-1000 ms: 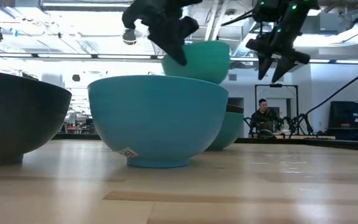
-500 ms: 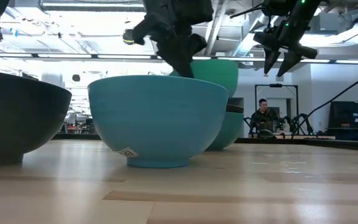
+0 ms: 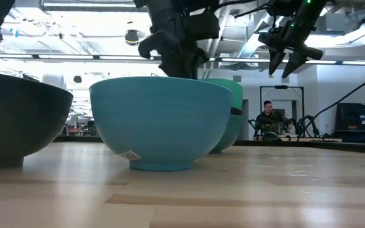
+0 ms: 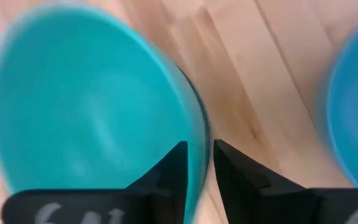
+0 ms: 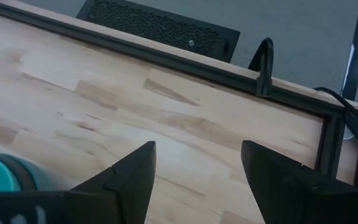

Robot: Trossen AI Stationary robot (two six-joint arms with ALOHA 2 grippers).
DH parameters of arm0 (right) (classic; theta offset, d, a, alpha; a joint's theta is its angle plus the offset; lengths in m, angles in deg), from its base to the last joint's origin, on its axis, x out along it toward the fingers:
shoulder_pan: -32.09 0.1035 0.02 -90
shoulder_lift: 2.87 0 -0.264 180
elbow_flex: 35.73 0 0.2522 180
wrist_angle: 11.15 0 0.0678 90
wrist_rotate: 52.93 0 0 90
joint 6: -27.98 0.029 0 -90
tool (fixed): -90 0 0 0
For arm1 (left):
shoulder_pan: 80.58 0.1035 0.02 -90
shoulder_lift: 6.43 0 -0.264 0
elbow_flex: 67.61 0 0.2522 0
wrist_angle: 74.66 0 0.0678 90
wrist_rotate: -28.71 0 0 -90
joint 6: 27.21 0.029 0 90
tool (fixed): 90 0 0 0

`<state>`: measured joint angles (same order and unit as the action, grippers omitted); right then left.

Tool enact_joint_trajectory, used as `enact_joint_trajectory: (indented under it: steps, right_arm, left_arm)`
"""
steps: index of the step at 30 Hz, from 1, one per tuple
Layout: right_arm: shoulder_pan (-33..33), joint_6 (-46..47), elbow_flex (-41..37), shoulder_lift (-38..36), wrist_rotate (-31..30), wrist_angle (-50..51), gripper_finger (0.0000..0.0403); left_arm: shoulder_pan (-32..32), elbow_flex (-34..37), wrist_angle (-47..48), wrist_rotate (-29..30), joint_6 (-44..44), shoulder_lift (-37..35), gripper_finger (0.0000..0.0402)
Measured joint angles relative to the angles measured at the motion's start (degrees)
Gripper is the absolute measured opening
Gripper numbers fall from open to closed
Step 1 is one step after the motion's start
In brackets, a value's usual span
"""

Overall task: Nest bowls inside each other
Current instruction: Stack the top blue bowl on the black bowl, then stack the black bowl on the blue bowl

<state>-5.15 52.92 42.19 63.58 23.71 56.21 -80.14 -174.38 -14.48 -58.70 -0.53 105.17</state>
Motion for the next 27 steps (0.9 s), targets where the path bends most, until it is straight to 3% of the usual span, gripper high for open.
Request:
enact_joint_trajectory:
  steps: [11, 19, 22, 27]
  right_arm:
    - [-1.16, -1.52, 0.00, 0.28, 0.00, -0.02, 0.0259]
    - [-1.47, -2.04, 0.02, 0.35, 2.89, 0.01, 0.0259]
    - [0.36, -1.98, -0.13, 0.35, 5.22, 1.11, 0.0259]
    - [6.93, 2.16, -3.82, 0.28, 3.74, -1.75, 0.0259]
  left_arm:
    - [-2.33, -1.88, 2.86, 7.19, -5.50, -2.15, 0.0121]
    - [-2.63, -6.16, 5.69, 8.82, -8.16, -2.46, 0.0126]
    - [-2.29, -6.19, 7.84, 8.36, -10.78, -2.46, 0.0126]
    - [-2.87, -6.15, 12.89, 7.87, -14.46, -2.49, 0.0126]
